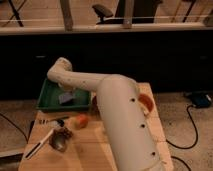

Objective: Wipe tray with sponge

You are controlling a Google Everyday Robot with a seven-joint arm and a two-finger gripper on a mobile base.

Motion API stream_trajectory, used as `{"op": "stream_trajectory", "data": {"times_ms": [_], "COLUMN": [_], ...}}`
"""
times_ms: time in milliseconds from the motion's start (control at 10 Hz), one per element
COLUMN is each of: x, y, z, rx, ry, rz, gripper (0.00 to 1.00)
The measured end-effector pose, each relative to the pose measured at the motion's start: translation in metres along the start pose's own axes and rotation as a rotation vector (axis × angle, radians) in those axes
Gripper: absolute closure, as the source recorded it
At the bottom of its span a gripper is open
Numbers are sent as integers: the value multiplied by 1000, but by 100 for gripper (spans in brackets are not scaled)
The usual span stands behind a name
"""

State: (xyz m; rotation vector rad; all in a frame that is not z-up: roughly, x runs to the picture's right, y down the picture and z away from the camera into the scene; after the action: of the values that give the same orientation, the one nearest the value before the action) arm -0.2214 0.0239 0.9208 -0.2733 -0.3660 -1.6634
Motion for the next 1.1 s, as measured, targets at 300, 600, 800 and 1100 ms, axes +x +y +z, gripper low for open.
{"op": "stream_trajectory", "data": {"times_ms": [300, 600, 800, 1100], "x": [-17, -12, 1, 25], "y": [28, 90, 99, 91], "z": [0, 0, 0, 1], "rx": [-12, -45, -49, -47], "ry": [-19, -18, -5, 20], "rz": [-12, 96, 141, 165], "gripper": [100, 100, 100, 100]}}
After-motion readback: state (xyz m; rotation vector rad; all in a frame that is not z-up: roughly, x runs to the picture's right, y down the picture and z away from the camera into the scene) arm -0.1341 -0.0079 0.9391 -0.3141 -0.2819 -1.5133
